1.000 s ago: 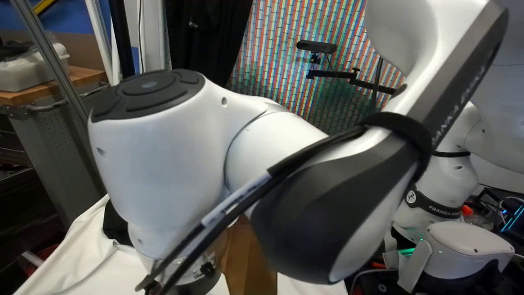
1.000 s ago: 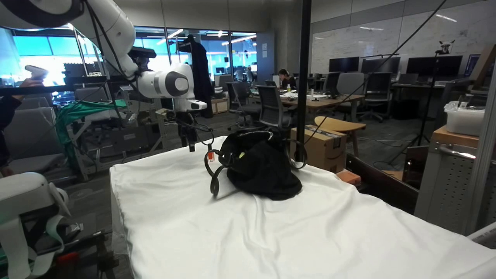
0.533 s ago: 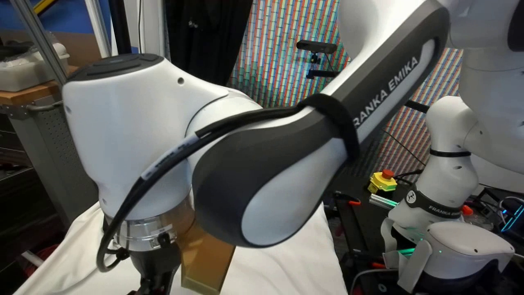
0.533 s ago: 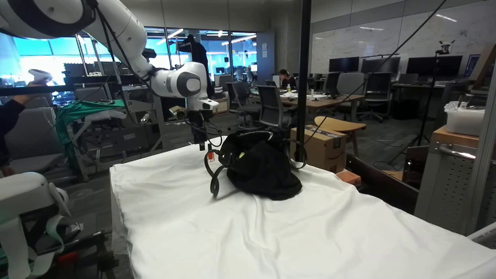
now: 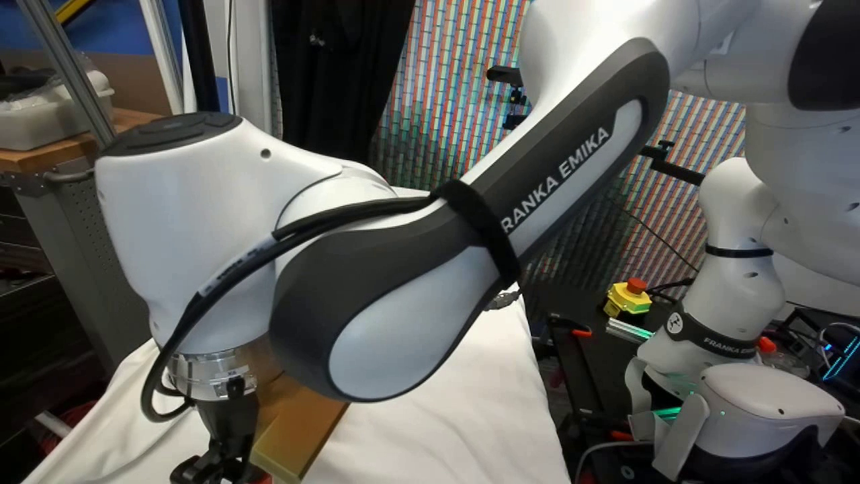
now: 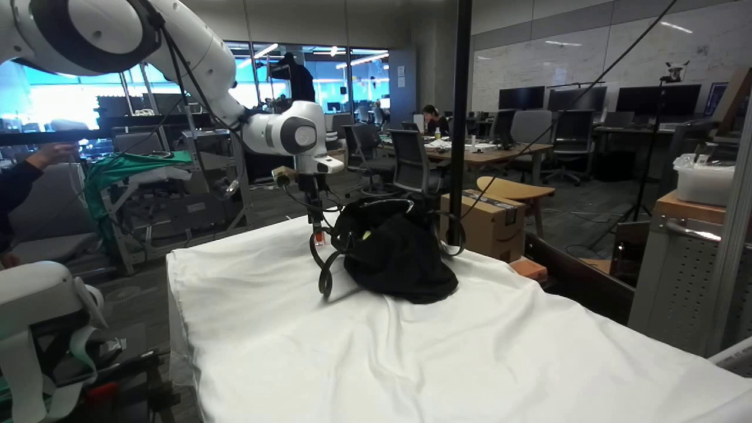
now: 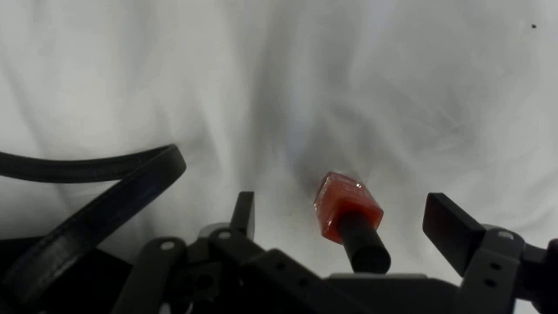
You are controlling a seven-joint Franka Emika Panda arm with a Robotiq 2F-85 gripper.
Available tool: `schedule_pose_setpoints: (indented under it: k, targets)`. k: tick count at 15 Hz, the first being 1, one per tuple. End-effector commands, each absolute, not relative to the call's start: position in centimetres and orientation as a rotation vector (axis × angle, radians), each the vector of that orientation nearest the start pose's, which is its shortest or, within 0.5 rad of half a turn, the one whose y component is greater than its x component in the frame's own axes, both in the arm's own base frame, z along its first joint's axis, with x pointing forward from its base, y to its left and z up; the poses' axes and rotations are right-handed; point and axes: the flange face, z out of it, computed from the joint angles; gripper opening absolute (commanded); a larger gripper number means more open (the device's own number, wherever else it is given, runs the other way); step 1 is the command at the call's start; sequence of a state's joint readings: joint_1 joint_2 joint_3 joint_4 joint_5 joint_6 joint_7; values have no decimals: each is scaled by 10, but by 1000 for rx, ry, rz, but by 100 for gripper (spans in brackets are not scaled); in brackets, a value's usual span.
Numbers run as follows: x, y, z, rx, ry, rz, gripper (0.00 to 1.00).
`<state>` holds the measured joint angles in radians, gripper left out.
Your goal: Put all the nail polish in the black bag
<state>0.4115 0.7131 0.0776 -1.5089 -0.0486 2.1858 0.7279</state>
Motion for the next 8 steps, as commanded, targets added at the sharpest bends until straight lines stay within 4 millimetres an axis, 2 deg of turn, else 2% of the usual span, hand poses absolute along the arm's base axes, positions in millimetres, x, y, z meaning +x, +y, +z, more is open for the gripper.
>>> schedule_pose_setpoints:
  k: [1, 8]
  targets:
    - [645, 327, 234, -3108, 459, 42, 100]
    - [651, 331, 214, -3101, 579, 43, 100]
